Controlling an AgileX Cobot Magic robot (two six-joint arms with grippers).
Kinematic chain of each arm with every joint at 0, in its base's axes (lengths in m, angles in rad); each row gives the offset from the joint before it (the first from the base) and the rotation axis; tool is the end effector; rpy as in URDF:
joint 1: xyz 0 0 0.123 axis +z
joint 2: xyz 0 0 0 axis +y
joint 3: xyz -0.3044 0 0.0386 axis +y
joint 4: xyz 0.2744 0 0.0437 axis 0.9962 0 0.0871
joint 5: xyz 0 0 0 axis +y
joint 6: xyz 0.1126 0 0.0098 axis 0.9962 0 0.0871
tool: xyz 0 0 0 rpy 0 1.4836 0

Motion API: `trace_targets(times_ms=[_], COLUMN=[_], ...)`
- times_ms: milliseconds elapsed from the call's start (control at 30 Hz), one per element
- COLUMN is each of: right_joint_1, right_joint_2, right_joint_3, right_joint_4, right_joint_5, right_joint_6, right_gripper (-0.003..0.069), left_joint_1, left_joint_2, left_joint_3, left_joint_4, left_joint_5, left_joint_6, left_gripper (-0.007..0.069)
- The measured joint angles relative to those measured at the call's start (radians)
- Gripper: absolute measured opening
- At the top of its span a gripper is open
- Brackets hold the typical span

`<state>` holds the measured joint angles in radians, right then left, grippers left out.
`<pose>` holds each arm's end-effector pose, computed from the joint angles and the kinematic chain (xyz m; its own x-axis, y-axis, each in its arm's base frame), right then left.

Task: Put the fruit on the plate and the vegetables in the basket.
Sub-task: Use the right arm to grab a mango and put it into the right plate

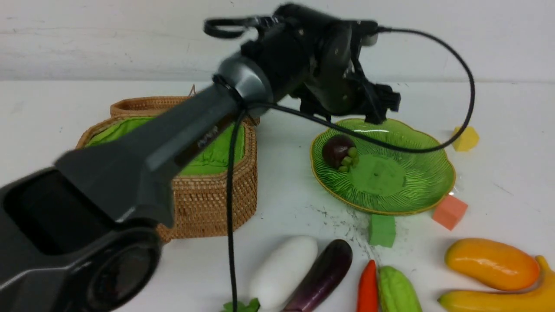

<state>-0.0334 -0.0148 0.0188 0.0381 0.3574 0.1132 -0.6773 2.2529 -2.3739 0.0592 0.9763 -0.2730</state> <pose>0.0784 -0.0011 0.1691 -0.2644 0.1572 -0.9515 0.0605 0.9874 0.1464 0.4478 -0.3530 0.3331 -0.6676 0.2325 -0.7073 0.4528 0.8809 -0.1379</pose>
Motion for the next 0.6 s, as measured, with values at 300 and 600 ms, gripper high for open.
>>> trace_targets(times_ms=[300, 600], right_joint_1=[0.000, 0.000], right_joint_2=[0.000, 0.000], right_joint_3=[0.000, 0.000], right_joint_4=[0.000, 0.000], right_joint_5=[0.000, 0.000], right_joint_6=[0.000, 0.000], right_gripper=[0.0242, 0.0242], left_joint_1=[0.000, -0.001], left_joint_2=[-0.415, -1.007], left_joint_3=[0.078, 0.649], left_joint_4=[-0.006, 0.027], left_joint_5=[0.261, 0.270], left_joint_6=[0.076, 0.005], left_gripper=[0.0302, 0.0052])
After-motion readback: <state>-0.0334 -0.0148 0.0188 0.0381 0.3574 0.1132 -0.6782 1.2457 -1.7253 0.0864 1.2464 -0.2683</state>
